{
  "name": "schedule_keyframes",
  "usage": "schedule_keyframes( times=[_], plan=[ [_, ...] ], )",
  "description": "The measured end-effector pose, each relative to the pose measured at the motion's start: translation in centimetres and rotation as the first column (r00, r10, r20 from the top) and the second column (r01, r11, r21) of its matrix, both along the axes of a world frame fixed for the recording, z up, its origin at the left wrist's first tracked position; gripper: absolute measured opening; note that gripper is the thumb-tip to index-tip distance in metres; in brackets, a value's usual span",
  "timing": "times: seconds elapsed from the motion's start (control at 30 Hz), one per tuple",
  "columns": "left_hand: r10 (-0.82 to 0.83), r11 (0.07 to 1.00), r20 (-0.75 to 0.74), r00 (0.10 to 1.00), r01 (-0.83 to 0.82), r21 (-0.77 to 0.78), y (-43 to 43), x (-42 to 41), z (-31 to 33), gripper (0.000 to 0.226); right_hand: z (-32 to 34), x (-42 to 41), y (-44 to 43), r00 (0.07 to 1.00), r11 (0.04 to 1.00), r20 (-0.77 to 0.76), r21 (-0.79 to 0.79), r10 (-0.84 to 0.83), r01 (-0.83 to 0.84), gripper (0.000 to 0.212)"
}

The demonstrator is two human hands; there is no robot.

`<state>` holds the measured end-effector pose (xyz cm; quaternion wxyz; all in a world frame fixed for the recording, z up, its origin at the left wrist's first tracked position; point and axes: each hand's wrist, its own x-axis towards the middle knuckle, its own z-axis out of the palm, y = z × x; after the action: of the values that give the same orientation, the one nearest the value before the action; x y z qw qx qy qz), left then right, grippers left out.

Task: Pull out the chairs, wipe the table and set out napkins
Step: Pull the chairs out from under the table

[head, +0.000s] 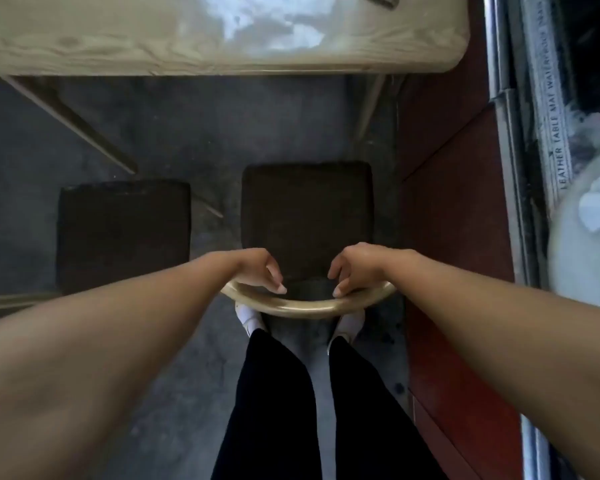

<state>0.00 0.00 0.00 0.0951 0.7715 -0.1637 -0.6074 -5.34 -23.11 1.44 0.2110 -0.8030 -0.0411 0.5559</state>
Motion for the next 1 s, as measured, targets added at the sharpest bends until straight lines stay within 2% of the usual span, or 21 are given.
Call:
schedule_keyframes(
  times=[0.1, 0.27, 0.37, 0.43, 0.5, 0.57, 0.77, 1.0],
  plan=[
    [-0.167, 0.985, -0.071, 0.983, 0.170, 0.038, -0.1, -0.6, -0.8, 0.024, -1.0, -0.3, 0.7, 0.995, 0.997, -0.075, -0.007, 0.072, -0.072, 0.048],
    [-0.270, 0.961, -0.135, 0.953, 0.275, 0.018, -0.7, -1.3, -1.5, 0.038, -2.4, -1.0, 2.3, 0.979, 0.985, -0.111, 0.004, 0.173, -0.173, 0.050],
    [-0.301, 0.951, -0.194, 0.934, 0.310, 0.015, -0.8, -1.7, -2.0, 0.034, -3.0, -1.3, 3.1, 0.960, 0.971, -0.146, 0.030, 0.239, -0.237, 0.047],
    [-0.356, 0.933, -0.142, 0.924, 0.361, 0.005, -0.9, -2.5, -2.5, 0.035, -3.4, -1.7, 3.7, 0.949, 0.958, -0.132, 0.029, 0.287, -0.286, 0.039],
    [-0.427, 0.904, -0.029, 0.904, 0.427, -0.002, -1.1, -3.4, -3.0, 0.043, -3.9, -2.3, 4.0, 0.945, 0.950, -0.096, 0.010, 0.312, -0.313, 0.029],
    [-0.455, 0.890, 0.087, 0.886, 0.456, 0.002, -0.9, -3.9, -3.6, 0.037, -4.2, -2.9, 3.9, 0.952, 0.952, -0.044, -0.008, 0.304, -0.305, 0.024],
    [-0.464, 0.874, 0.243, 0.852, 0.485, -0.031, -0.1, -3.4, -3.5, 0.027, -3.9, -3.1, 3.5, 0.925, 0.941, 0.171, -0.058, 0.339, -0.334, 0.027],
    [-0.394, 0.891, 0.398, 0.829, 0.451, -0.057, -0.9, -2.1, -2.8, 0.026, -2.7, -1.3, 2.1, 0.891, 0.936, 0.289, -0.131, 0.351, -0.327, 0.033]
  ],
)
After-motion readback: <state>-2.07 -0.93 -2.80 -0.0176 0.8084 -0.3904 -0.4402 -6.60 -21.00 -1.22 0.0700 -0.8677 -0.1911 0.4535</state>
